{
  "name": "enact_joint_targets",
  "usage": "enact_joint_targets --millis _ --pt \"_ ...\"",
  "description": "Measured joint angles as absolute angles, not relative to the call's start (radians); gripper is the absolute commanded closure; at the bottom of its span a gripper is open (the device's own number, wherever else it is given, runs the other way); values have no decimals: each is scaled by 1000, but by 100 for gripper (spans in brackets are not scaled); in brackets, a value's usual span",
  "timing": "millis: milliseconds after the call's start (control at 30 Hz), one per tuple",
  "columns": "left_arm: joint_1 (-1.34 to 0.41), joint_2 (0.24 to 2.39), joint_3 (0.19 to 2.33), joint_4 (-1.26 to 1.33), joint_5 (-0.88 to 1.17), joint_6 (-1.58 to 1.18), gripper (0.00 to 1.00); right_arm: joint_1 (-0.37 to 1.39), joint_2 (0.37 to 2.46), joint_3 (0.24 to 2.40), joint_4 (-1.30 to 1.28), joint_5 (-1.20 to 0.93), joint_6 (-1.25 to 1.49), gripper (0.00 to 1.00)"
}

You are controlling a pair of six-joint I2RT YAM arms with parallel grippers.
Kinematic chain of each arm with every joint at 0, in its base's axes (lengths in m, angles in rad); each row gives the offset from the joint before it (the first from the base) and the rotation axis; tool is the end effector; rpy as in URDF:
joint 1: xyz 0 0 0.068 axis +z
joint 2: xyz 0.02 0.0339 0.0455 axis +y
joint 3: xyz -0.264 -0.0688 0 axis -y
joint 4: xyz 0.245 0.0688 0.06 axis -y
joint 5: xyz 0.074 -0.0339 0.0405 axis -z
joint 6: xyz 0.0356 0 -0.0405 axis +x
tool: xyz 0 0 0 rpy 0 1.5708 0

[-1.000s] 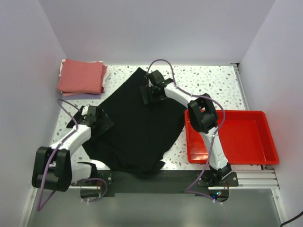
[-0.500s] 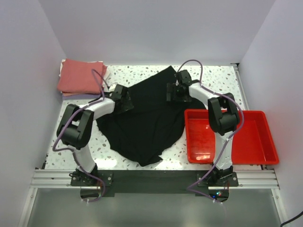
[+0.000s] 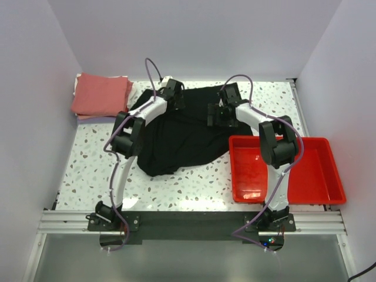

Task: Fold and stack the t-shirts
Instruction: Flatten the tshirt out

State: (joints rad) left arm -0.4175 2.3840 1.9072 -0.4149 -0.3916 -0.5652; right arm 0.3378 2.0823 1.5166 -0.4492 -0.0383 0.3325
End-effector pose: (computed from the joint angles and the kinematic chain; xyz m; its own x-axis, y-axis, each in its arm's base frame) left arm 0.4846 -0.2001 0.1526 -0.6840 -0.2381 -0.6895 -0.2495 0.9646 -0.0856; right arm 0.4204 0.1491 0.1700 -0.8718 0.0395 -0.4882 -0.0695 0.9767 0.2030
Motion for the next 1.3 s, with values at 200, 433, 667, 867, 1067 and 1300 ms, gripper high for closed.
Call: enact_joint_targets --millis 200,433,667,867,1067,1300 --pt "-297 2535 2168 -432 -319 -500 0 333 2094 1540 -454 -117 311 1" --pt "-223 2399 2022 -385 -263 -405 0 338 2139 1644 -504 -181 272 1" --pt "-336 2111 1914 -391 -245 -377 0 365 2103 1671 -508 -202 257 1" --pt "-353 1624 1378 -361 -239 -505 0 414 1867 1431 -483 -200 257 1" --pt "-390 1195 816 -439 -244 -714 0 518 1600 1171 -422 -206 288 1" --pt "-395 964 606 -587 -319 -908 0 525 1442 1022 -394 -212 320 1"
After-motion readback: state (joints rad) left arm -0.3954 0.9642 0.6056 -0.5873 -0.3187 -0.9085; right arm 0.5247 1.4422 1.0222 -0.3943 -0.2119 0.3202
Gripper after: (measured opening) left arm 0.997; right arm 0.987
